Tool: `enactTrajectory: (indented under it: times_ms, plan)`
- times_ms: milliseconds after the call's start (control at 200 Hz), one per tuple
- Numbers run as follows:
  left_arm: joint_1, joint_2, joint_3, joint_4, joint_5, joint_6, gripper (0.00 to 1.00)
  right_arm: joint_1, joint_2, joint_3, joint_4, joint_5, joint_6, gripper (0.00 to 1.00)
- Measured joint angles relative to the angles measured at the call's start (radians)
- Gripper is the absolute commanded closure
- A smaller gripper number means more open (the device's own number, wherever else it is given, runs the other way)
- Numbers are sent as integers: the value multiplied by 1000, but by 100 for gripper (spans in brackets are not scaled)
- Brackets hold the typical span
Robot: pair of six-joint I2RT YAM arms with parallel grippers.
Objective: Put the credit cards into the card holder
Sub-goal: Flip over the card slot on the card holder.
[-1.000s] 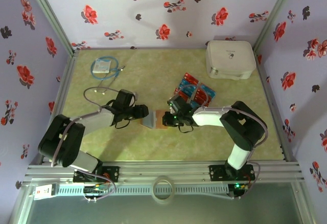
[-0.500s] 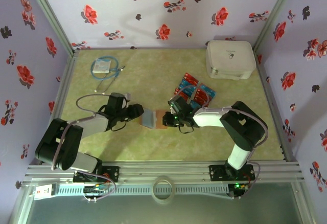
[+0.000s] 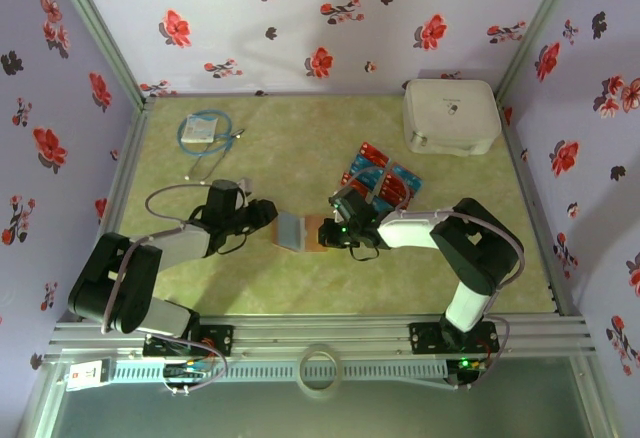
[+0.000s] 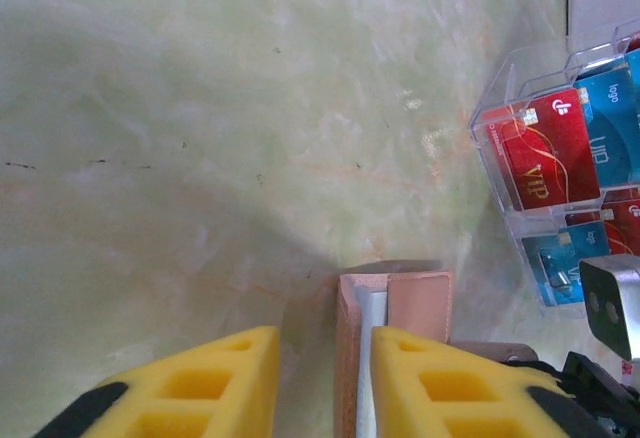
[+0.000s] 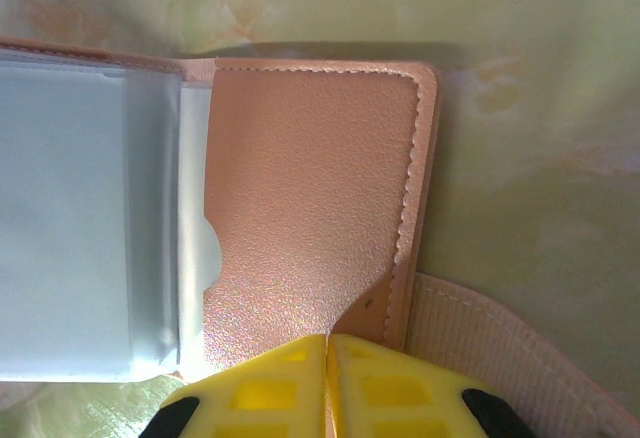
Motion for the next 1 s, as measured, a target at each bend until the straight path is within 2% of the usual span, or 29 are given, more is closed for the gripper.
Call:
enactTrajectory:
  times_ms: [175,415,575,735,1000]
  plan:
    - [1,-1,-8,8,1,-9,100,0,1,0,1,-2,0,91]
    - [-4,-39,-6,14,16,-26,100,0,17,2,34,-15,0,91]
    - [-60,-45,32,19,16,-48,100,0,24,5,45,-22,0,92]
    - [-122,19,71,84,18,-78,100,-1,28,5,51,-27,4,92]
    - [-128,63,71,114,-5,-95,100,-2,24,6,46,-28,5,90]
